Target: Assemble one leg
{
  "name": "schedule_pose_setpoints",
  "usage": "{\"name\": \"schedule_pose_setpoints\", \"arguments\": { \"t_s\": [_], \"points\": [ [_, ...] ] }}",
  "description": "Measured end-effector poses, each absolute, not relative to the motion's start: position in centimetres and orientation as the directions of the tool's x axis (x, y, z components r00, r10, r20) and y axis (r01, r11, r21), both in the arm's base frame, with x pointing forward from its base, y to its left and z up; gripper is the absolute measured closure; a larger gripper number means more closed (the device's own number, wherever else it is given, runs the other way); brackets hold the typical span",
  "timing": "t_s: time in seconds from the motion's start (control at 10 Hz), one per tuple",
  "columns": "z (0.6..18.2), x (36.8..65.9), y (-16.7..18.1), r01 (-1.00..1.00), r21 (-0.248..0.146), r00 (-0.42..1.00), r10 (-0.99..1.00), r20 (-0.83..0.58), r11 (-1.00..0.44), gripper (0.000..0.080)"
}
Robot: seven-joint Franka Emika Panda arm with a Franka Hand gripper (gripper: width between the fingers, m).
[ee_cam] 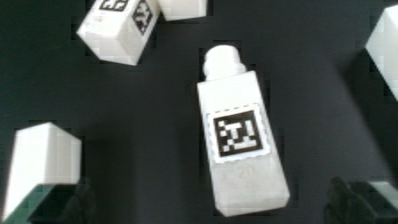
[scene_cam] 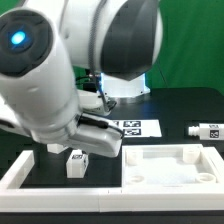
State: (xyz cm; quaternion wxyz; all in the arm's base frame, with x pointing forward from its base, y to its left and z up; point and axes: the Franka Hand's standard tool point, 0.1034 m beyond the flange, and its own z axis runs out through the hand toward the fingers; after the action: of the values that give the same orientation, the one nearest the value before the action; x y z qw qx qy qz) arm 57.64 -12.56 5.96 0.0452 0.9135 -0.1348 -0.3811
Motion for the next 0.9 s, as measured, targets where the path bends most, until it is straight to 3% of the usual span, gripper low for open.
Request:
{"name": "schedule_pose_setpoints", "arguments": {
  "t_s": [0.2,0.7,0.9],
  "points": [
    [5.3,57.2,-11.4,-0.233,0.137,0.670,-0.261,-0.696,-0.963,0.0151],
    [5.5,57.6,-10.5,-0.203,0.147,0.692,-0.248,-0.678,-0.968,0.0151],
    [4.9,56.1,-11.4,-0.236,0.127,0.631,-0.252,-0.733,-0.963,0.0151]
  ]
}}
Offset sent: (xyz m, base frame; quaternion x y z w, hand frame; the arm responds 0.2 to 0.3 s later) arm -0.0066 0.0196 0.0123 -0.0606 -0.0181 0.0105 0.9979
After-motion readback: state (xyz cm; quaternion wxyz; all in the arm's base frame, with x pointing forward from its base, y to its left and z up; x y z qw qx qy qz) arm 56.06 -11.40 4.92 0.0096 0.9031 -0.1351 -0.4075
